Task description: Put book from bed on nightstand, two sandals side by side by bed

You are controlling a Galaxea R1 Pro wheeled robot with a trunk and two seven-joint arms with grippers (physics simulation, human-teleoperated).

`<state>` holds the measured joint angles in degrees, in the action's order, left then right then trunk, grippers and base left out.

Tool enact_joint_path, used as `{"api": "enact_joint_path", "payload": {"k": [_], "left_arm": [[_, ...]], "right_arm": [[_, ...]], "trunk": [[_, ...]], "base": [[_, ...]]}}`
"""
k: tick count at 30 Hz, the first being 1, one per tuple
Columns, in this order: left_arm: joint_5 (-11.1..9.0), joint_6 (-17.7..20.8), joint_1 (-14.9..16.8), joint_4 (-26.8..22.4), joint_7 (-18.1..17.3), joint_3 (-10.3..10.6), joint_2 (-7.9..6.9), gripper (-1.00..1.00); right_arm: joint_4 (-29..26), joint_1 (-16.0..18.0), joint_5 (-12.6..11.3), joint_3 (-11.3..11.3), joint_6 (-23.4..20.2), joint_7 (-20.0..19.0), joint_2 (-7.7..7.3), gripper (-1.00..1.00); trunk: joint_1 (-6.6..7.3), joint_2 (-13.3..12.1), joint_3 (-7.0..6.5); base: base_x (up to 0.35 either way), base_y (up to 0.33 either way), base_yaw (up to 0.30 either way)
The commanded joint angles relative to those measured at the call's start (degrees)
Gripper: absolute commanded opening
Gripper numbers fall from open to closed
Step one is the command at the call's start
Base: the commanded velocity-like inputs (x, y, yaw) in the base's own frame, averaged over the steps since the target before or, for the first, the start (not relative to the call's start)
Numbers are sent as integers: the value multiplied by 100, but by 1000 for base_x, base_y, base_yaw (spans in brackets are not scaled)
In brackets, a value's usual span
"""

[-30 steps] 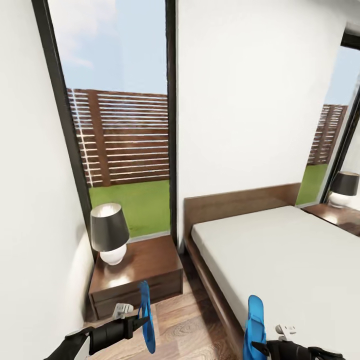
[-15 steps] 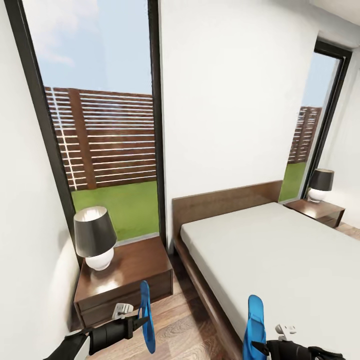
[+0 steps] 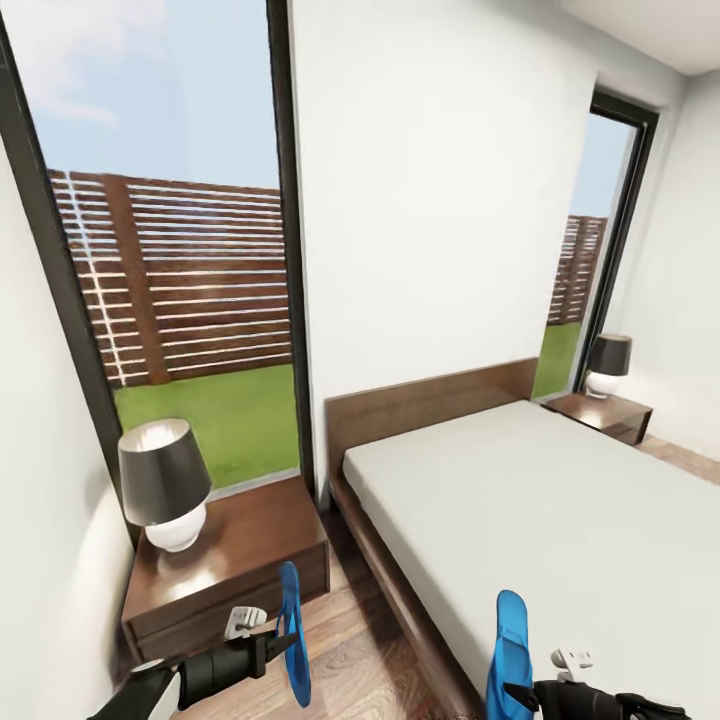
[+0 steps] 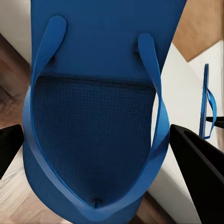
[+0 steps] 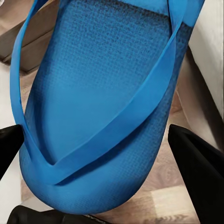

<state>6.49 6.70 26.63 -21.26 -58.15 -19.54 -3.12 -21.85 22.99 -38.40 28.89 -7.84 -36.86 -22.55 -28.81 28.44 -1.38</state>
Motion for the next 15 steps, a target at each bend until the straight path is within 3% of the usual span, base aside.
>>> {"api": "enact_joint_path", "payload": {"k": [1, 15], "left_arm": [[48, 60, 1, -10, -38, -50, 5, -100], [46, 60, 1, -10, -38, -55, 5, -100]], "right_arm": [[-3, 4, -62, 20, -51, -8, -3, -100], [-3, 4, -62, 18, -51, -14, -3, -100]], "trunk": [[-2, 4, 0], [-2, 4, -32]], "base": [[0, 0, -277], [0, 0, -279]]}}
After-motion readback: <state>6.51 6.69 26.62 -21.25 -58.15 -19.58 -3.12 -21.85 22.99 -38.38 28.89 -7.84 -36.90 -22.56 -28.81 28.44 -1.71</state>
